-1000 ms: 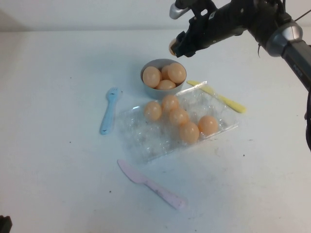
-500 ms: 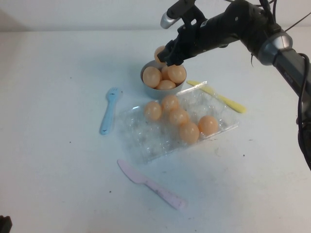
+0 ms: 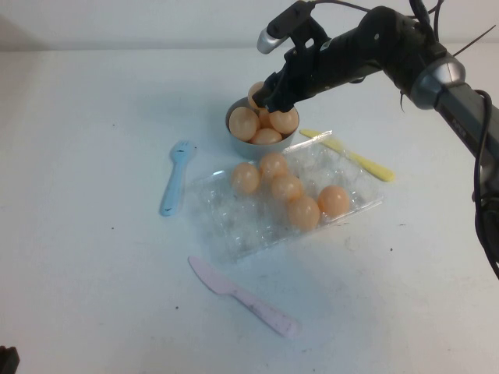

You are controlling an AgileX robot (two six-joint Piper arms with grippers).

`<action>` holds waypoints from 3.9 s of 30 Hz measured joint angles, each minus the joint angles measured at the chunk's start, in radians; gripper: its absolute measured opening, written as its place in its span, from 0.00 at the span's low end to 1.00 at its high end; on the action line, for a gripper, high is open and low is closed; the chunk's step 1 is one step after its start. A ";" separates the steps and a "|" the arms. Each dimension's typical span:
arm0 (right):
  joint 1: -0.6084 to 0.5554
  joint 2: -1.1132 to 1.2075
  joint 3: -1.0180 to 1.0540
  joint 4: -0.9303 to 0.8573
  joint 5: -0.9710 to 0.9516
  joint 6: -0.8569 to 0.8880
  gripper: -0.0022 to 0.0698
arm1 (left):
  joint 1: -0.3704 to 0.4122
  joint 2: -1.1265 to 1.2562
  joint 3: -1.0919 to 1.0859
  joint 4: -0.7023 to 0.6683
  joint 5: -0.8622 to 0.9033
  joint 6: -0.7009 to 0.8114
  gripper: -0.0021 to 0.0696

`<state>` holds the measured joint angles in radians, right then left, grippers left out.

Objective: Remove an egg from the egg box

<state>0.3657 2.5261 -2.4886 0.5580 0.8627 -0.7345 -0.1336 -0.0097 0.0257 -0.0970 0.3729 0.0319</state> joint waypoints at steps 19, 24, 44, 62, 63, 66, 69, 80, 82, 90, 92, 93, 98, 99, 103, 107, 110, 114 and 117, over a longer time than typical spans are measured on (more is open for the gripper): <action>-0.004 -0.060 0.000 -0.051 0.086 0.020 0.49 | 0.000 0.000 0.000 0.000 0.000 0.000 0.02; -0.043 -0.148 0.000 -0.046 0.237 0.050 0.11 | 0.000 0.000 0.000 0.000 0.000 0.000 0.02; -0.100 -0.459 -0.006 0.162 0.381 0.054 0.02 | 0.000 0.000 0.000 0.000 0.000 0.000 0.02; -0.100 -0.798 -0.001 0.061 0.409 0.136 0.02 | 0.000 0.000 0.000 0.000 0.000 0.000 0.02; -0.100 -0.830 0.014 0.052 0.409 0.141 0.02 | 0.000 0.000 0.000 0.000 0.000 0.000 0.02; -0.100 -0.933 0.093 0.024 0.409 0.150 0.02 | 0.000 0.000 0.000 0.000 0.000 0.000 0.02; -0.100 -1.066 0.235 -0.060 0.409 0.170 0.02 | 0.000 0.000 0.000 0.000 0.000 0.000 0.02; -0.100 -1.769 1.254 -0.192 -0.004 0.189 0.02 | 0.000 0.000 0.000 0.000 0.000 0.000 0.02; -0.100 -1.895 1.430 -0.213 -0.132 0.198 0.02 | 0.000 0.000 0.000 0.000 0.000 0.000 0.02; -0.100 -2.180 1.918 -0.300 -0.495 0.240 0.01 | 0.000 0.000 0.000 0.000 0.000 0.000 0.02; -0.100 -2.203 1.969 -0.300 -0.515 0.257 0.01 | 0.000 0.000 0.000 0.000 0.000 0.000 0.02; -0.100 -2.212 1.991 -0.302 -0.520 0.261 0.01 | 0.000 0.000 0.000 0.000 0.000 0.000 0.02; -0.100 -2.244 2.075 -0.302 -0.555 0.278 0.01 | 0.000 0.000 0.000 0.000 0.000 0.000 0.02; -0.100 -2.247 2.095 -0.296 -0.569 0.281 0.01 | 0.000 0.000 0.000 0.000 0.000 0.000 0.02; -0.106 -2.250 2.206 -0.254 -0.684 0.288 0.01 | 0.000 0.000 0.000 0.000 0.000 0.000 0.02; -0.192 -2.282 2.361 -0.234 -0.863 0.290 0.01 | 0.000 0.000 0.000 0.000 0.000 0.000 0.02; -0.297 -2.366 2.441 -0.223 -0.863 0.296 0.01 | 0.000 0.000 0.000 0.000 0.000 0.000 0.02; -0.415 -2.486 2.502 -0.295 -0.754 0.412 0.01 | 0.000 0.000 0.000 0.000 0.000 0.000 0.02; -0.451 -2.532 2.513 -0.382 -0.678 0.523 0.01 | 0.000 0.000 0.000 0.000 0.000 0.000 0.02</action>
<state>-0.0856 -0.0059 0.0248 0.1764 0.1851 -0.2113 -0.1336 -0.0097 0.0257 -0.0970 0.3729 0.0319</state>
